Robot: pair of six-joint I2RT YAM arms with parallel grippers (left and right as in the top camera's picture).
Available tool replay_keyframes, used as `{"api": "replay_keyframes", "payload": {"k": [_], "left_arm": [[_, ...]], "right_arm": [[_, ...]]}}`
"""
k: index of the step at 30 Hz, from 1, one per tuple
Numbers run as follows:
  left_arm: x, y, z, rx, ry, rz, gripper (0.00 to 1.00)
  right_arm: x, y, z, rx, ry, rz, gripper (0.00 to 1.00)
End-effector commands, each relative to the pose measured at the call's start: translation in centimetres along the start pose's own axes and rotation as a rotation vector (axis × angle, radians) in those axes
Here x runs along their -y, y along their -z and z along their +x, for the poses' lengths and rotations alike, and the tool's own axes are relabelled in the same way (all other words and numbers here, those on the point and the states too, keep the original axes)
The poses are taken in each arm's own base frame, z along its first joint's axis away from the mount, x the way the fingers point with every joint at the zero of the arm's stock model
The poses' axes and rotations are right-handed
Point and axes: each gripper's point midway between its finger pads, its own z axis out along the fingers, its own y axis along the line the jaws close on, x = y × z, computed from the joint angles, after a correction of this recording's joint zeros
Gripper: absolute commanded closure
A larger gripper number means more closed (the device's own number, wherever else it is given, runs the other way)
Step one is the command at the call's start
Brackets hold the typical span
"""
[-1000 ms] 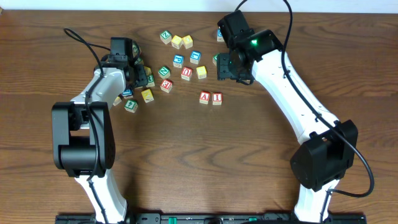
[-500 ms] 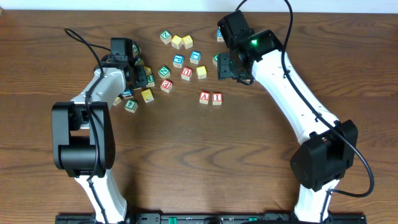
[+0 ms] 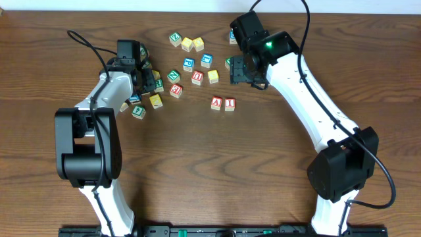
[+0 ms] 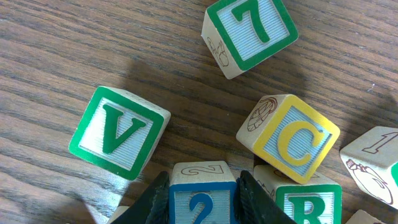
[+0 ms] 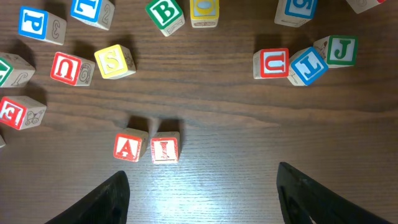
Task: Spell out AI2
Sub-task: 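Move left gripper toward blue 2 block in the pile, then close left gripper on blue 2 block and lift it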
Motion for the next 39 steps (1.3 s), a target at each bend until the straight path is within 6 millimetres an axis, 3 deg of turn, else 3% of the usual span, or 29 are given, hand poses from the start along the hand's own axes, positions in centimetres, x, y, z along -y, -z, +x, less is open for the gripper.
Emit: {"api": "replay_keyframes", "payload": {"k": [1, 8, 17, 20, 24, 31, 39], "left_arm": [[0.0, 0.6, -0.5, 0.005, 0.013, -0.005, 0.81], [0.3, 3.3, -1.8, 0.055, 0.024, 0.010, 0.87], [0.4, 4.4, -2.0, 0.064, 0.057, 0.015, 0.88], [1.0, 5.4, -2.0, 0.072, 0.042, 0.024, 0.87], [2.7, 7.6, -2.1, 0.101, 0.010, 0.050, 0.87], [8.3, 11.1, -0.5, 0.124, -0.103, 0.126, 0.87], [18.0, 12.8, 4.5, 0.114, -0.247, 0.258, 0.87]], "right_arm": [[0.2, 0.5, -0.4, 0.020, 0.008, 0.012, 0.30], [0.2, 0.5, -0.4, 0.020, 0.008, 0.012, 0.30], [0.3, 0.5, -0.4, 0.022, 0.007, 0.016, 0.29], [0.7, 0.4, -0.9, 0.037, -0.001, 0.031, 0.18], [1.8, 0.3, -2.0, 0.062, -0.033, 0.031, 0.16], [6.3, -0.1, -3.6, 0.068, -0.167, 0.057, 0.15], [11.4, -0.5, -4.4, 0.035, -0.291, 0.046, 0.15]]}}
